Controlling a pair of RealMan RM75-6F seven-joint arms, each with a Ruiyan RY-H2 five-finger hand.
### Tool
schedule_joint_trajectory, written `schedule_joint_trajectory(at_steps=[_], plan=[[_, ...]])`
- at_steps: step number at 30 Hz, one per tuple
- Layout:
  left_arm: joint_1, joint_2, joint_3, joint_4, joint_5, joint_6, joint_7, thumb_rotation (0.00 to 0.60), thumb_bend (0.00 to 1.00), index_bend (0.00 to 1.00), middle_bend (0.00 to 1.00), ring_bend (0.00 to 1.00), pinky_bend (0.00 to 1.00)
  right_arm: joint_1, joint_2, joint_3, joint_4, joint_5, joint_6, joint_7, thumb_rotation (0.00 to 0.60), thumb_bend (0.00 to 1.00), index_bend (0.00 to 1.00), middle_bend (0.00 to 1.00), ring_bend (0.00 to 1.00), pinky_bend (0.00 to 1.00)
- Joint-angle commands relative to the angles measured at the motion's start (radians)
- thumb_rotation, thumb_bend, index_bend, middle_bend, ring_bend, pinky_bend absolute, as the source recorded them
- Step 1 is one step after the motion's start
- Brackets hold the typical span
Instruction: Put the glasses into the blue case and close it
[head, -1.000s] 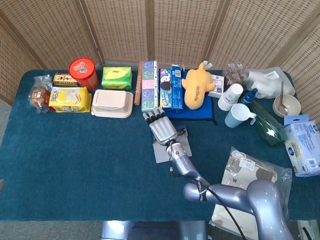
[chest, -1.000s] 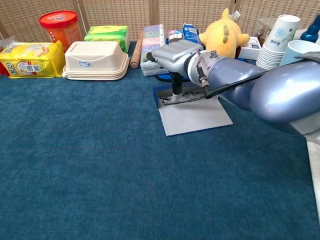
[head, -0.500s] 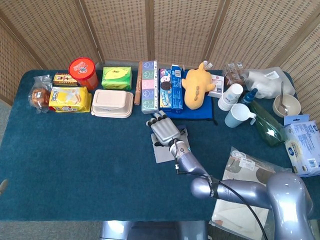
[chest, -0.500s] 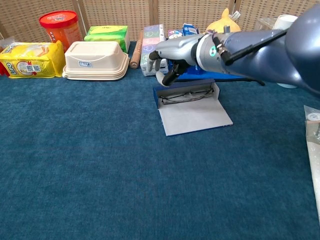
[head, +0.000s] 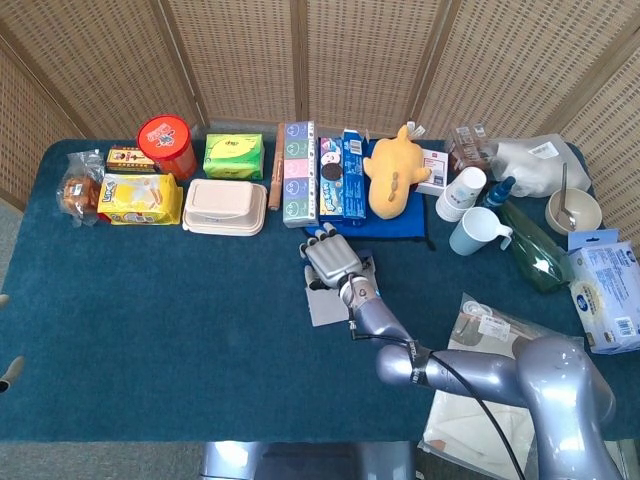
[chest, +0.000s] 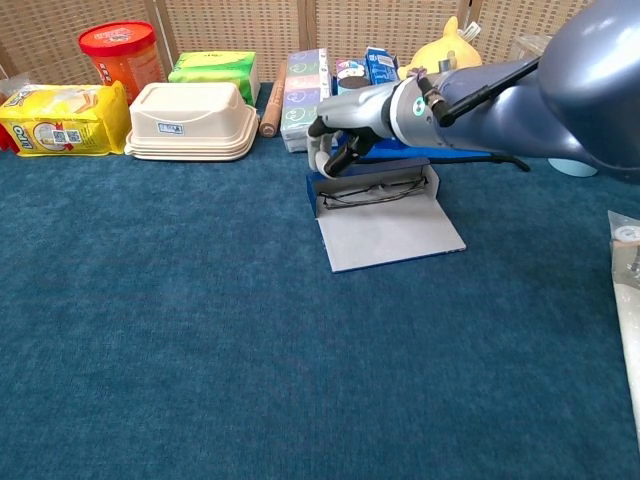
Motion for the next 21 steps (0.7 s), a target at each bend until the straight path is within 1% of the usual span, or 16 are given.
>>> schedule_joint_trajectory(at_steps=[1,5,10,18,21], plan=[[-0.003,-0.002,0.000,0.002,0.000,-0.005,-0.001,0.600,0.28,0.10,0.06,0.00,0.00,0.019,-0.005,-0.021,0.027,0.029,-0.014,-0.006,0.257,0.68,0.31,0.27,0.16,0.05],[-0.010,-0.007,-0.001,0.012,-0.003,-0.015,-0.005,0.600,0.28,0.10,0.06,0.00,0.00,0.034,0.016,-0.057,0.014,0.088,-0.013,-0.021,0.264,0.68,0.34,0.32,0.20,0.06],[-0.019,-0.012,-0.006,0.014,-0.002,-0.021,-0.009,0.600,0.28,0.10,0.06,0.00,0.00,0.030,0.059,-0.096,-0.062,0.134,0.025,-0.024,0.236,0.68,0.35,0.32,0.21,0.06],[-0.032,-0.021,-0.007,0.008,0.003,-0.033,0.004,0.600,0.28,0.10,0.06,0.00,0.00,-0.012,0.138,-0.142,-0.212,0.116,0.124,0.001,0.220,0.67,0.36,0.32,0.21,0.07],[-0.033,-0.021,-0.007,0.005,0.004,-0.034,0.009,0.600,0.28,0.10,0.06,0.00,0.00,-0.027,0.161,-0.154,-0.252,0.104,0.153,0.009,0.218,0.67,0.36,0.32,0.21,0.07]])
